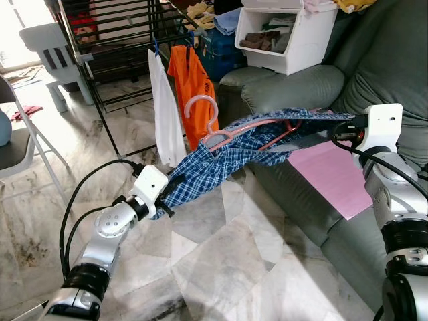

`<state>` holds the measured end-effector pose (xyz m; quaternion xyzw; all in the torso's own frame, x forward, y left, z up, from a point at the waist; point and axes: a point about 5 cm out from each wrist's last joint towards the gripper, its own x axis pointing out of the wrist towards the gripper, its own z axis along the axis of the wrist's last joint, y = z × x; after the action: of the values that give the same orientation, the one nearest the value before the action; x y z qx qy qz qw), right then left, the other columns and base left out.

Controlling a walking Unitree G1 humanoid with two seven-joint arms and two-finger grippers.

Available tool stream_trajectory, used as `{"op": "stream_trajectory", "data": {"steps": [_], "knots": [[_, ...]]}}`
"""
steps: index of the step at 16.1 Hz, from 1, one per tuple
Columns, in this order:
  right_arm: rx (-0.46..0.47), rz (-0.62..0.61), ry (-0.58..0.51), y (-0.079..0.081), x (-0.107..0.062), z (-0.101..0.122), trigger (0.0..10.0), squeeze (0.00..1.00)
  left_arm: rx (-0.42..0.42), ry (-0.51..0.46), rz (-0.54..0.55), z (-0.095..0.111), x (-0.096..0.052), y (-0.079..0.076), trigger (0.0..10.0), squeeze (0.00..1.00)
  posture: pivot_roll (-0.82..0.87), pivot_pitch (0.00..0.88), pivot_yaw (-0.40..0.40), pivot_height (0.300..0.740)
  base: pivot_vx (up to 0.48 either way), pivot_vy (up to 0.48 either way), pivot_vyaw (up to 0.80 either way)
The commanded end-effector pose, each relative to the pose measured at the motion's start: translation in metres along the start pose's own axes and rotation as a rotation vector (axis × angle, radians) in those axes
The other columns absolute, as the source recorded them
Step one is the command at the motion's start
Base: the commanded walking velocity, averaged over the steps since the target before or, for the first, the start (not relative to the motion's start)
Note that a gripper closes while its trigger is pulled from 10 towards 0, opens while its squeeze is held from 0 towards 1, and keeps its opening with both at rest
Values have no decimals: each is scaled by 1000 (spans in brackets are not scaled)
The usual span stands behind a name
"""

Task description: Hang hanger

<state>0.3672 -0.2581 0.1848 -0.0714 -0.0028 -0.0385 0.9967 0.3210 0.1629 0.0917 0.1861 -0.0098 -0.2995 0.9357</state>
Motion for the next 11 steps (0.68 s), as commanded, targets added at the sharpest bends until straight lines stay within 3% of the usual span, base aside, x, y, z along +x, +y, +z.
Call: {"op": "stream_trajectory", "data": {"steps": [1, 3, 4, 7, 9, 11], "knots": [[25, 55, 0, 16, 1, -1, 0, 0, 25, 128, 88, -15, 0, 6, 0, 0, -150, 0, 24, 740, 0, 0, 0], [48, 111, -3, 32, 0, -2, 0, 0, -5, 162, 126, -18, 4, 3, 0, 0, -150, 0, 24, 740, 0, 0, 0], [77, 194, -18, 53, -2, -2, 0, 0, -57, 172, 157, -18, 11, -5, 0, 0, -151, 0, 23, 740, 0, 0, 0], [78, 365, -33, 93, -12, -4, 0, 0, -166, 160, 182, -14, 26, -24, 0, 0, -153, 0, 24, 740, 0, 0, 0], [15, 538, 24, 125, -27, -20, 0, 0, -267, 158, 193, -11, 36, -43, 0, 0, -154, 0, 25, 740, 0, 0, 0], [-56, 666, 71, 143, -42, -33, 0, 0, -321, 144, 197, -5, 42, -52, 0, 0, -153, 0, 25, 740, 0, 0, 0]]}}
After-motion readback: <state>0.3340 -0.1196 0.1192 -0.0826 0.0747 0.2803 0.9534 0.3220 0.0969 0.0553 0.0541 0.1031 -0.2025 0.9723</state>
